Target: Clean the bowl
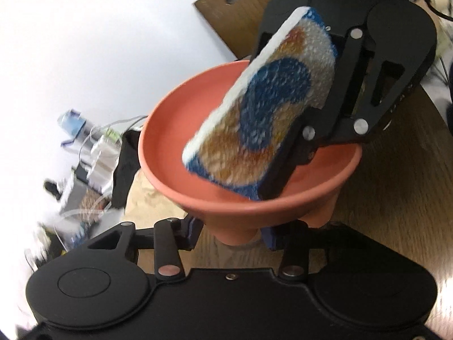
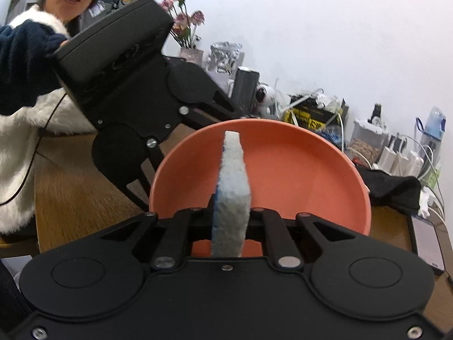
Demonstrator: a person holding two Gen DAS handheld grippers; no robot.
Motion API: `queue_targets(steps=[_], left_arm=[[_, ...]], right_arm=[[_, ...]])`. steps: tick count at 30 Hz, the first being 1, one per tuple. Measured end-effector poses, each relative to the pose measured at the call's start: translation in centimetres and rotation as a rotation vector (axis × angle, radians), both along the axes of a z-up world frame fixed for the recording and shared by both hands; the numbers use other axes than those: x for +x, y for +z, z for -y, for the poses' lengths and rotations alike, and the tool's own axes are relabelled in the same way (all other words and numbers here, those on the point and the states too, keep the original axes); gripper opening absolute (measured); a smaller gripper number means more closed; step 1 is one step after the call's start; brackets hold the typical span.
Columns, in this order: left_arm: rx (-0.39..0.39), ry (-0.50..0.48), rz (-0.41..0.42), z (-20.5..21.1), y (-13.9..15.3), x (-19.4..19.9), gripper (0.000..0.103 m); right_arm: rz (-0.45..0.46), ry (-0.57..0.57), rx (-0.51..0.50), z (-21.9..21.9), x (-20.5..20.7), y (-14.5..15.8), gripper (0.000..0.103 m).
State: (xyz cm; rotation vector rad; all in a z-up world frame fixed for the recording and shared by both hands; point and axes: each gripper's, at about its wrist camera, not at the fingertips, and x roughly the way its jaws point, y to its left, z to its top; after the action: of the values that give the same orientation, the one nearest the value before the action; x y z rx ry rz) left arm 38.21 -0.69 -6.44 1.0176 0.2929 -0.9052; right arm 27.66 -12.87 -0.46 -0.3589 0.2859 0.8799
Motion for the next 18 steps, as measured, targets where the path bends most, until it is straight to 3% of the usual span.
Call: queue_targets(steps=[6,9,12,18], left_arm=[[0.0,0.011,0.025,-1.9,0.5,0.3,0.044],[0.049,-0.005,0.077,-1.0,-1.5,-1.5,0.045],[0.063,-0.017,0.1,-1.5,-1.1,-3.9,0.044],[0.083,-0.037,0.138,-1.5,-1.2,-4.1,0.044]], right_arm=[[0.044,-0.023,-0.121,-0.9,-0.6,2.3,0.012],[0.1,-0.016,-0.213,-1.3,-0.7,3.5,0.012],[0.133,-0.02,-0.314,-1.6,0.2,4.4,0.012],[0.097,0.01,-0.493,-1.6,2.2,5.0,0.012]])
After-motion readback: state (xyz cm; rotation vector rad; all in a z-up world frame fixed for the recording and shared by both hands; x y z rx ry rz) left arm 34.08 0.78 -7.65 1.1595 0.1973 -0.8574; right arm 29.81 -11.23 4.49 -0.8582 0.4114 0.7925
